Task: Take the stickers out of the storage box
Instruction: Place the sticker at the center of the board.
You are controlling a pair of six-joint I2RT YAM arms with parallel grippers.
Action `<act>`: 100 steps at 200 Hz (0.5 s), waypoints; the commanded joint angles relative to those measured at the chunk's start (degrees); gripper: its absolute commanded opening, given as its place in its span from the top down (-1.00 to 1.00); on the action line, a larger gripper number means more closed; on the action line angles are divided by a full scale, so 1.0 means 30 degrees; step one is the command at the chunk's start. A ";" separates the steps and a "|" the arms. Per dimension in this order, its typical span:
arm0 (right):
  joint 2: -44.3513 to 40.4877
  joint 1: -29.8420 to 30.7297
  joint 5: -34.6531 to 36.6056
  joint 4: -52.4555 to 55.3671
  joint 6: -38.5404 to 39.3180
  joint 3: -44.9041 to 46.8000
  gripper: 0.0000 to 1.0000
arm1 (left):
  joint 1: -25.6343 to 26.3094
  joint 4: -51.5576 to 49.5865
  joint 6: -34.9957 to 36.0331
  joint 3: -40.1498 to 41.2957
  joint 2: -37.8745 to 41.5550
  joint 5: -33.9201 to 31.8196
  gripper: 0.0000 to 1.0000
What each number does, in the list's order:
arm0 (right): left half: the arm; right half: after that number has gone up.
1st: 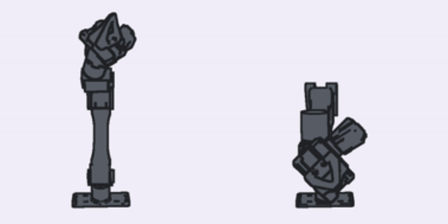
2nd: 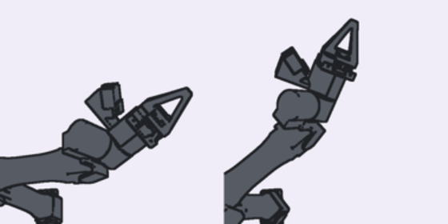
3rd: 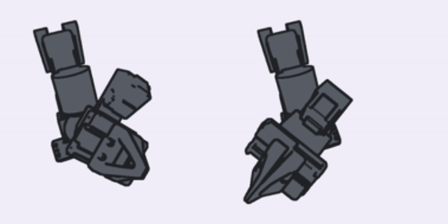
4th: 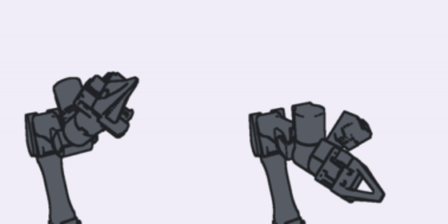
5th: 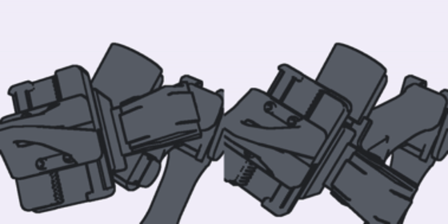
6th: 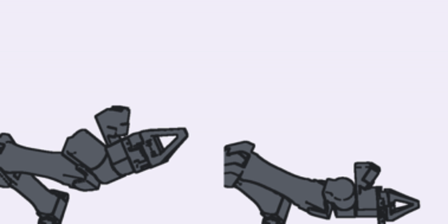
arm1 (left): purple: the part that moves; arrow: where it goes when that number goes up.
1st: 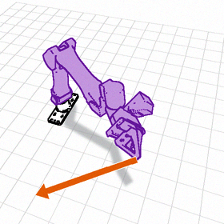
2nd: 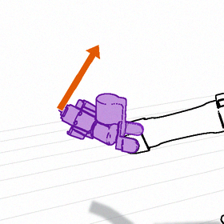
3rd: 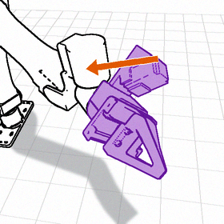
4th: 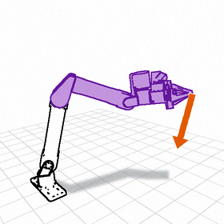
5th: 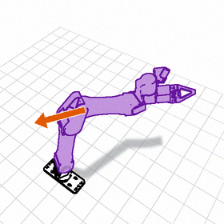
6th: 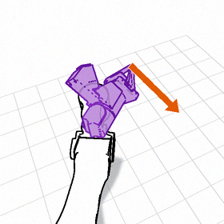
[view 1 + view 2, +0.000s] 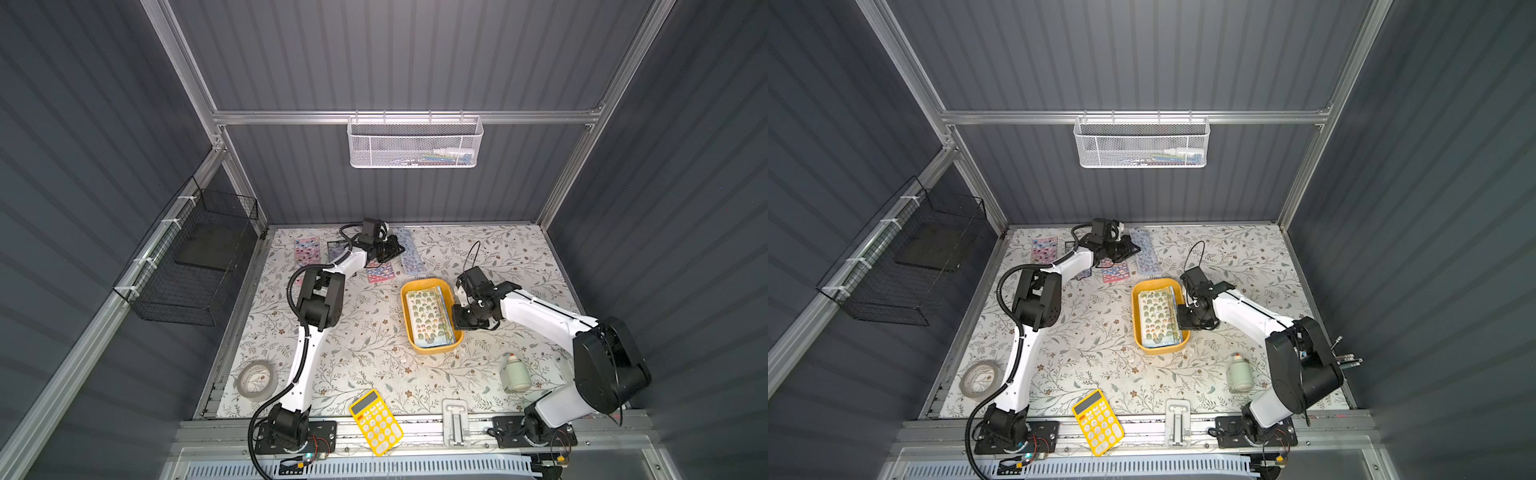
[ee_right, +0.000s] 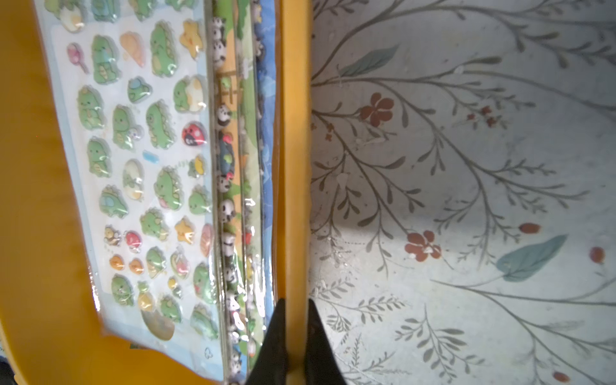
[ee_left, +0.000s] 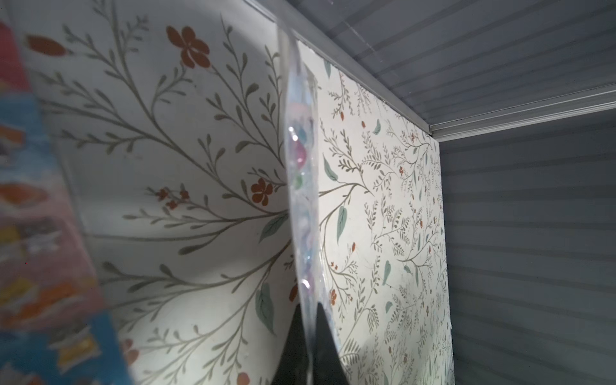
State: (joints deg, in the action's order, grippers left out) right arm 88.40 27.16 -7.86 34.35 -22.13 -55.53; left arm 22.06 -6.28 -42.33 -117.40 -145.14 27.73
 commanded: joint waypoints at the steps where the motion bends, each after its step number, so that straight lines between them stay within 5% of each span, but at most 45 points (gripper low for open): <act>1: -0.0375 0.0074 -0.0578 0.0190 0.0156 0.0146 0.98 | 0.0346 -0.0264 -0.0596 -0.0917 -0.0702 -0.0434 1.00; 20: -0.0316 0.0063 -0.0545 -0.0256 -0.0100 0.0511 0.98 | 0.0409 -0.0740 -0.0569 -0.1141 -0.0999 -0.0705 0.97; 100: -0.0482 0.0075 -0.0310 -0.0363 -0.0768 0.1191 1.00 | 0.0380 -0.1149 -0.0659 -0.2587 -0.0885 -0.1544 0.11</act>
State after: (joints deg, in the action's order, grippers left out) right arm 88.12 27.16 -8.75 31.66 -23.27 -53.04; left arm 23.29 -8.25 -44.36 -121.49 -147.50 24.16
